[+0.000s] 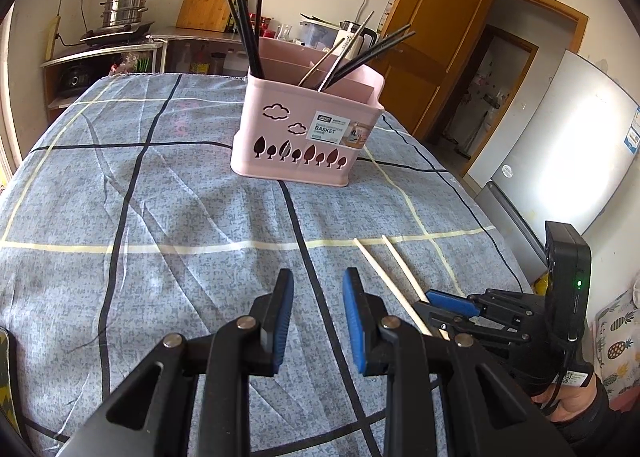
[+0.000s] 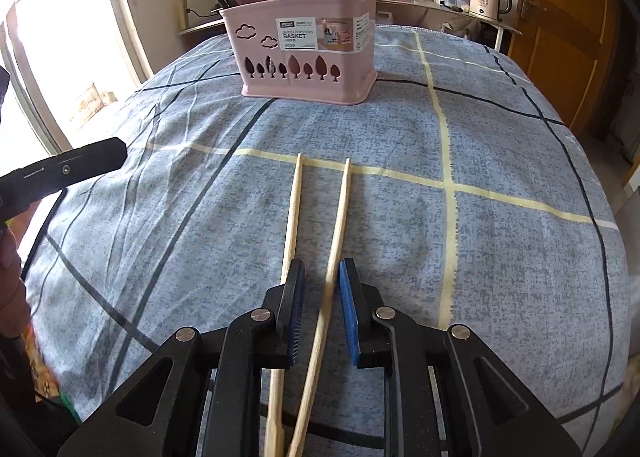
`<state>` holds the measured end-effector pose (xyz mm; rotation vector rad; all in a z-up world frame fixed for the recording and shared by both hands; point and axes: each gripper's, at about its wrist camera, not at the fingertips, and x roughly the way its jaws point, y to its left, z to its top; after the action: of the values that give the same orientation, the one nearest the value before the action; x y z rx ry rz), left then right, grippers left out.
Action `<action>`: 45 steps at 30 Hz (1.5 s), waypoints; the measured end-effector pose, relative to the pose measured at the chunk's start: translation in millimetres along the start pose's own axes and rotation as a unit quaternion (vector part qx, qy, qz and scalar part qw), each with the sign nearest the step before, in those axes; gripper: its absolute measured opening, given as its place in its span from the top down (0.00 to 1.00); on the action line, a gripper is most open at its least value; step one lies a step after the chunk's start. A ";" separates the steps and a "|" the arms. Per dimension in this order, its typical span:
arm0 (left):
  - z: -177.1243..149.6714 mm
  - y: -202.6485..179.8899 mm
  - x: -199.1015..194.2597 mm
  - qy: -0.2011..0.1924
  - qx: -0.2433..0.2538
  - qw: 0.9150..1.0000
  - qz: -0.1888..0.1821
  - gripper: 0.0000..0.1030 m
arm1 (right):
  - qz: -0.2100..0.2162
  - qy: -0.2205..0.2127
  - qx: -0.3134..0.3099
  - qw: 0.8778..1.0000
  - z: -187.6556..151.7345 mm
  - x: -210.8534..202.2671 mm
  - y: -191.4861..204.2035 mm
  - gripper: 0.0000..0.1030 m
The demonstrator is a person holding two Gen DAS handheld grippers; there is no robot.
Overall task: Organize utensils
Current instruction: 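Close the right gripper on a wooden chopstick while the left gripper approaches the other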
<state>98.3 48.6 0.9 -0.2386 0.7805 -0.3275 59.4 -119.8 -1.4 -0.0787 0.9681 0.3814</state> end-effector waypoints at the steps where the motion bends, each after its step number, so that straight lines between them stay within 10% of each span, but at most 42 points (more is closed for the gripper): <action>1: -0.2 0.3 0.2 0.000 -0.001 1.000 0.000 0.74 | 0.005 0.000 0.002 1.000 0.5 0.5 2.7 0.81; 22: 4.2 -33.1 74.2 0.088 -0.013 0.996 -0.009 0.74 | 0.021 -0.011 0.065 0.998 -4.4 -6.1 -28.9 0.94; 32: 9.0 -60.3 107.0 0.092 0.062 0.993 0.046 0.88 | 0.027 -0.013 0.070 0.997 -5.2 -7.1 -37.7 0.94; 45: 19.4 -43.3 99.7 0.122 0.107 0.986 0.023 0.93 | 0.019 0.003 0.030 0.999 28.8 11.1 -38.6 0.87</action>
<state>169.8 -27.0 -36.0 0.0234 0.9837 -0.3993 101.3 -145.9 1.9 -0.0064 0.9871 0.3859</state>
